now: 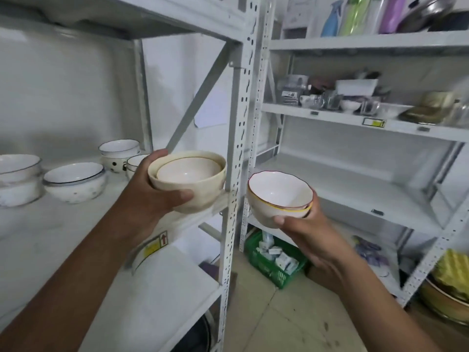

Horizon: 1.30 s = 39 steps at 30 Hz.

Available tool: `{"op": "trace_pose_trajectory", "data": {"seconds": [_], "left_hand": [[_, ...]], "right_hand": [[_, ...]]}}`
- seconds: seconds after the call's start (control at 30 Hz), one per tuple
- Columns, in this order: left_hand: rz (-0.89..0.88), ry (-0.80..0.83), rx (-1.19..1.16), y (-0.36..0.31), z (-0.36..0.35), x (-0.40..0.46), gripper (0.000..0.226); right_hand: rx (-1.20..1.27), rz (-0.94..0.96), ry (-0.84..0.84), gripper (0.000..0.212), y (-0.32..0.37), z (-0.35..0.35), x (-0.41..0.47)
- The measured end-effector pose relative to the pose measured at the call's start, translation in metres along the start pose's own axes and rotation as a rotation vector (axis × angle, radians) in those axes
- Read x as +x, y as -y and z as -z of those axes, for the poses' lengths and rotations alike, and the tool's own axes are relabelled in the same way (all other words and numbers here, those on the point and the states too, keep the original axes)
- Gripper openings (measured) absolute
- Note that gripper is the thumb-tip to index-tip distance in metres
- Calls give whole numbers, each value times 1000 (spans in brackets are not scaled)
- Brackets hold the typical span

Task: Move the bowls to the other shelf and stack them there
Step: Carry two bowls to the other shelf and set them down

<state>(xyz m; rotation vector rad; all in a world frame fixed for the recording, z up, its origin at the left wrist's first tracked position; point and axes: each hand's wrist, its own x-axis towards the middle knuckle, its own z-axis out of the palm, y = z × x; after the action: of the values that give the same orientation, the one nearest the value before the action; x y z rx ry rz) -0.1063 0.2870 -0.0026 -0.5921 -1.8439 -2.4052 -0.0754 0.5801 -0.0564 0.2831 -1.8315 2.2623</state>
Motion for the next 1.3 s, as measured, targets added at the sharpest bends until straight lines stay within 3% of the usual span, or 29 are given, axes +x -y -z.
{"op": "trace_pose_trajectory", "data": {"seconds": [0.47,0.63,0.93,1.03,1.3], "left_hand": [[16,179,-90,68,-161,71,107],[43,239,-114,91,-209,97,117],[118,322,-137,140,-274,161,113],[141,346,-162,161,-291,193,105],[143,415,-185,216,-322,307,114]], "right_hand": [[-85,6,-150,108,27,165,-7],[-107,18,-201,109,31,215,-1],[-184,16,-329,104,34,270,25],[-190,13,-366,93,33,286,43],[-205,42,-518,101,6,335,124]]}}
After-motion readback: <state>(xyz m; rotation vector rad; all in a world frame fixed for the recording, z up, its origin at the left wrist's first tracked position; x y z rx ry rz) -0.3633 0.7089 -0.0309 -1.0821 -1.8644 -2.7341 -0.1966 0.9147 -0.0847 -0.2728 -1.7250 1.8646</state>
